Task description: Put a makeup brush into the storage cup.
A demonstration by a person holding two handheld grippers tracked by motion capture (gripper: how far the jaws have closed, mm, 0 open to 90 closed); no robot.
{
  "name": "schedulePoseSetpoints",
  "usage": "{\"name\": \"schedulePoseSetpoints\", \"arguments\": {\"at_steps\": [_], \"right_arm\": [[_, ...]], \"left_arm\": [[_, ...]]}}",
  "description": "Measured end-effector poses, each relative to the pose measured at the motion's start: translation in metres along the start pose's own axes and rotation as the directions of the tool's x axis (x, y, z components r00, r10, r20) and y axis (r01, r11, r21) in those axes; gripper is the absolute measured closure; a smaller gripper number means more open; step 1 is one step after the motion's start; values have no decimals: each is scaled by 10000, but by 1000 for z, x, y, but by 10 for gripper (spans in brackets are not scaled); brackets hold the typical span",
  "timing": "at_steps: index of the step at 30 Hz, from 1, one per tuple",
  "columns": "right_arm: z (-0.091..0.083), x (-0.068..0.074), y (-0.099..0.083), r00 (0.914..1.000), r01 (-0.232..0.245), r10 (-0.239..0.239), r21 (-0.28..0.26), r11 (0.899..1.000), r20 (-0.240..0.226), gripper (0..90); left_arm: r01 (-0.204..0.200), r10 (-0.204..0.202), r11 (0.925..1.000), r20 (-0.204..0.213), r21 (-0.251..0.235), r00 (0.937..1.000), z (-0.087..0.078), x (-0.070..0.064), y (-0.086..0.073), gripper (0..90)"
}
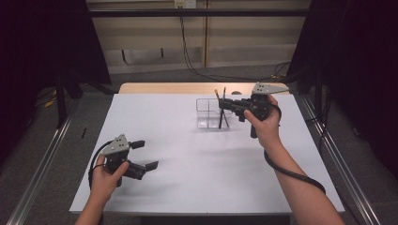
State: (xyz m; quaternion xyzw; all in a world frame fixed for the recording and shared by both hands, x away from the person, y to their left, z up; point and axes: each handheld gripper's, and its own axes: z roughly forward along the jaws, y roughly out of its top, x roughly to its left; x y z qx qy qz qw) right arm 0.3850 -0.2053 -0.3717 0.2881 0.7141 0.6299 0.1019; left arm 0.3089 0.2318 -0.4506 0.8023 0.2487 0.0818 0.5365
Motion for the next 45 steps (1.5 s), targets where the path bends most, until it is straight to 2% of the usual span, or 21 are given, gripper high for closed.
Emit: {"name": "schedulePoseSetpoints", "arguments": {"at_steps": [9, 14, 25, 33, 35, 38, 45], "right_arm": [[1, -7, 6, 9996, 184, -187, 105, 9998, 232, 845], [0, -11, 8, 9994, 81, -78, -87, 9999, 347, 845], [4, -17, 19, 9968, 345, -343, -11, 9994, 715, 845], [8, -19, 22, 9942, 460, -464, 68, 9989, 971, 845], [9, -21, 22, 9935, 476, -483, 95, 9988, 1027, 845], [9, -24, 21, 9926, 367, -360, -37, 9993, 1162, 844], [9, -31, 20, 9893, 252, -238, -80, 9997, 1442, 844]], "left_arm": [[-30, 30, 10000, 58, 68, 10000, 0, -1, -3, 0], [-48, 47, 9999, 97, 106, 9999, 1, -1, -3, 0], [-84, 84, 10000, 151, 29, 9999, 0, 0, -4, 0], [-7, 8, 10000, 102, -50, 9999, -3, -1, -5, 0], [-113, 113, 9999, 52, -4, 9999, -4, -1, -5, 0], [5, -4, 9999, 48, -120, 10000, -4, -2, -4, 0], [-8, 9, 9999, 63, -122, 10000, -4, -1, -4, 0]]}}
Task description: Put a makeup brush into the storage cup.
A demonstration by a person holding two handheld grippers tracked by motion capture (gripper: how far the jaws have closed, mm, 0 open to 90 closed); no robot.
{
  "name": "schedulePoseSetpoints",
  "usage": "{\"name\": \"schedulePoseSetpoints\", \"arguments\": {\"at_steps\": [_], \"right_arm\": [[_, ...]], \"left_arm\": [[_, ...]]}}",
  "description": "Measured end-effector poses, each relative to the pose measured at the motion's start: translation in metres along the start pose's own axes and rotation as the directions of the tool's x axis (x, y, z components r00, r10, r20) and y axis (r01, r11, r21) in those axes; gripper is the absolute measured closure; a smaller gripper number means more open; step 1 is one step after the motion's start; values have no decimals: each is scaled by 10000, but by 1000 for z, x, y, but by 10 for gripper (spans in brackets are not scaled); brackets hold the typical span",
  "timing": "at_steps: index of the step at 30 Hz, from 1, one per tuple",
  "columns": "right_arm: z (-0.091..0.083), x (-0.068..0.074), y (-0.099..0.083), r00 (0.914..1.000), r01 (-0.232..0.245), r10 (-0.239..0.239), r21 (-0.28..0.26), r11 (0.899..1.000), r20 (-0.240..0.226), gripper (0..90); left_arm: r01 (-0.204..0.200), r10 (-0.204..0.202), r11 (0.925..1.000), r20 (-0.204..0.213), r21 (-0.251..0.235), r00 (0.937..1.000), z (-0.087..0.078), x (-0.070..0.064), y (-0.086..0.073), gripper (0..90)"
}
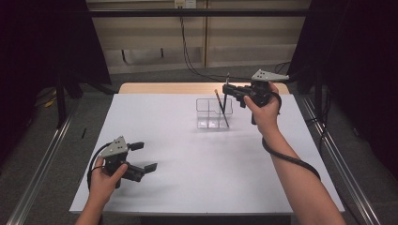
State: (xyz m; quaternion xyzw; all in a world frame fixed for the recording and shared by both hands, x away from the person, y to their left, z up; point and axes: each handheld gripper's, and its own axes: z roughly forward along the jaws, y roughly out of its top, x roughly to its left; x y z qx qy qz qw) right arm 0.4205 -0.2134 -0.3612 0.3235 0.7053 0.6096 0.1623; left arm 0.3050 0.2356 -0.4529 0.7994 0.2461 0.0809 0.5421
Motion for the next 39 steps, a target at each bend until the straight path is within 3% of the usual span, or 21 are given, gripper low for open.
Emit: {"name": "schedulePoseSetpoints", "arguments": {"at_steps": [9, 39], "right_arm": [[6, -4, 0, 9994, 24, -29, 145, 9999, 342, 844], [15, -14, -7, 9946, -55, 25, 281, 9996, 1042, 844]], "left_arm": [[-148, 148, 9999, 3, -9, 9999, -1, 0, 1, 1], [-106, 106, 9999, 32, -35, 9999, 0, -1, 0, 1]]}}
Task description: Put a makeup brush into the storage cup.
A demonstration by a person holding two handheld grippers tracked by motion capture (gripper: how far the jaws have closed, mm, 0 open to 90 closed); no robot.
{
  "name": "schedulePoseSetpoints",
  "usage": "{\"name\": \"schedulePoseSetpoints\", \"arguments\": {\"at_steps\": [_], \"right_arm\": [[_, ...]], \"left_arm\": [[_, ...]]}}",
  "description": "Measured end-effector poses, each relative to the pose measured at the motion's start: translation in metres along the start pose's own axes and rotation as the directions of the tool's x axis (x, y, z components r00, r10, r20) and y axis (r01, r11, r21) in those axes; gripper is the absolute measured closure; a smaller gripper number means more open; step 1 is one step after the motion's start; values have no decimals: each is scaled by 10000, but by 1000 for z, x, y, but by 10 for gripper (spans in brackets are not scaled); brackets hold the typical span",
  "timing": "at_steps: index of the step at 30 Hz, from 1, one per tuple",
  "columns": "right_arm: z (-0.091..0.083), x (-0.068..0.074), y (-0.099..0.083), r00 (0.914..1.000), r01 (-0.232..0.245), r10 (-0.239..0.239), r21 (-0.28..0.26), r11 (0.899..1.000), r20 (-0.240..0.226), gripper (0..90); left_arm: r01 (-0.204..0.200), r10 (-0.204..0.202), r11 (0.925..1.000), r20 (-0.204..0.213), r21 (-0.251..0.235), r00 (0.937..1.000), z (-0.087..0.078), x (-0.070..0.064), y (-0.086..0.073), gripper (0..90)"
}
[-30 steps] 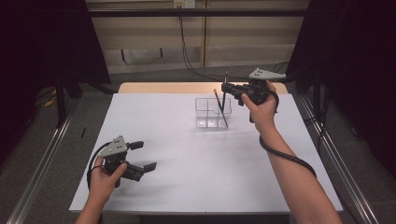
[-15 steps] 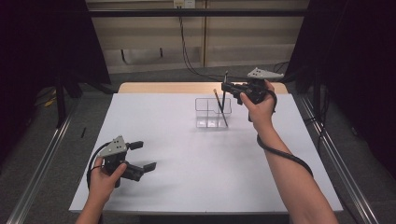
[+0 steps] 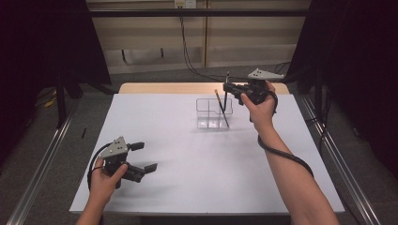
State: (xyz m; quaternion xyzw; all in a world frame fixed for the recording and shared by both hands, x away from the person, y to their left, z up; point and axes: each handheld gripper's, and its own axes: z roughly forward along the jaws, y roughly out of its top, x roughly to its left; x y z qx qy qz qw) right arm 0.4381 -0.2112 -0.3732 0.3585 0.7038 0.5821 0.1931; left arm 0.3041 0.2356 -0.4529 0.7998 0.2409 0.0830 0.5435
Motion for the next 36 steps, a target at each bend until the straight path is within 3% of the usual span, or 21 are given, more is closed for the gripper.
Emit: {"name": "schedulePoseSetpoints", "arguments": {"at_steps": [36], "right_arm": [[10, -3, -15, 9995, -3, -7, 329, 9995, 304, 842]], "left_arm": [[-91, 90, 9999, 33, 96, 10000, 1, 0, -2, 1]]}}
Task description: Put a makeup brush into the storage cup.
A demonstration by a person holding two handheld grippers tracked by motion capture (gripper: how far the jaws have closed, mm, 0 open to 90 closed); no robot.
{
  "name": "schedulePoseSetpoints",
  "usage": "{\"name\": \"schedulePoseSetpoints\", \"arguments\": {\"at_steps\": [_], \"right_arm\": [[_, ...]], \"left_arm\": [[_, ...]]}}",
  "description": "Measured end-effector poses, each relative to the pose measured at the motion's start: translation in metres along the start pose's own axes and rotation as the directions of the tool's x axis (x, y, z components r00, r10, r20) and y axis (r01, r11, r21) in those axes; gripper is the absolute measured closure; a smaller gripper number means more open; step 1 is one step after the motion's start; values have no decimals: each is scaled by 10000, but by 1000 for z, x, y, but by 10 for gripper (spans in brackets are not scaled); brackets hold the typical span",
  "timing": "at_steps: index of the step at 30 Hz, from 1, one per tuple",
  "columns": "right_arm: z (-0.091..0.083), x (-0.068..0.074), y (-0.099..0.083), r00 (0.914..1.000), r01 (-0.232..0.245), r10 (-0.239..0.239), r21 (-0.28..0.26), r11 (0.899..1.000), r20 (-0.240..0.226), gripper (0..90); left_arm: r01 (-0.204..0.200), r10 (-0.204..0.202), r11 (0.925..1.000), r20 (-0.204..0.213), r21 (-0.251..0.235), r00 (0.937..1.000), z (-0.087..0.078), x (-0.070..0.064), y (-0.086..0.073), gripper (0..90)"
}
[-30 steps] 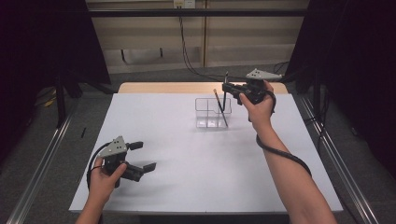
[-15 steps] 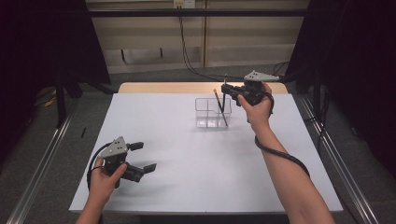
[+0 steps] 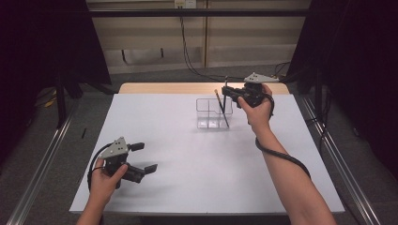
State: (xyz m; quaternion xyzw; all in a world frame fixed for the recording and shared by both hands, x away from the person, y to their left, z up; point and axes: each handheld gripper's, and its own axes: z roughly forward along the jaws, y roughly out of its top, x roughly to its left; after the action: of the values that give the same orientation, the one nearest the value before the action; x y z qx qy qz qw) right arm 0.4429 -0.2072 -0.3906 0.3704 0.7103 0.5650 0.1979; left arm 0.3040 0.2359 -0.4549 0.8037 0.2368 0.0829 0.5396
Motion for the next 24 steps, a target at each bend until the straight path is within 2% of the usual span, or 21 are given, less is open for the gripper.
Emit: {"name": "schedulePoseSetpoints", "arguments": {"at_steps": [24], "right_arm": [[5, 3, -9, 9998, 42, -39, 151, 9999, -183, 842]], "left_arm": [[90, -91, 9999, -68, -99, 9999, -6, -2, -4, 4]]}}
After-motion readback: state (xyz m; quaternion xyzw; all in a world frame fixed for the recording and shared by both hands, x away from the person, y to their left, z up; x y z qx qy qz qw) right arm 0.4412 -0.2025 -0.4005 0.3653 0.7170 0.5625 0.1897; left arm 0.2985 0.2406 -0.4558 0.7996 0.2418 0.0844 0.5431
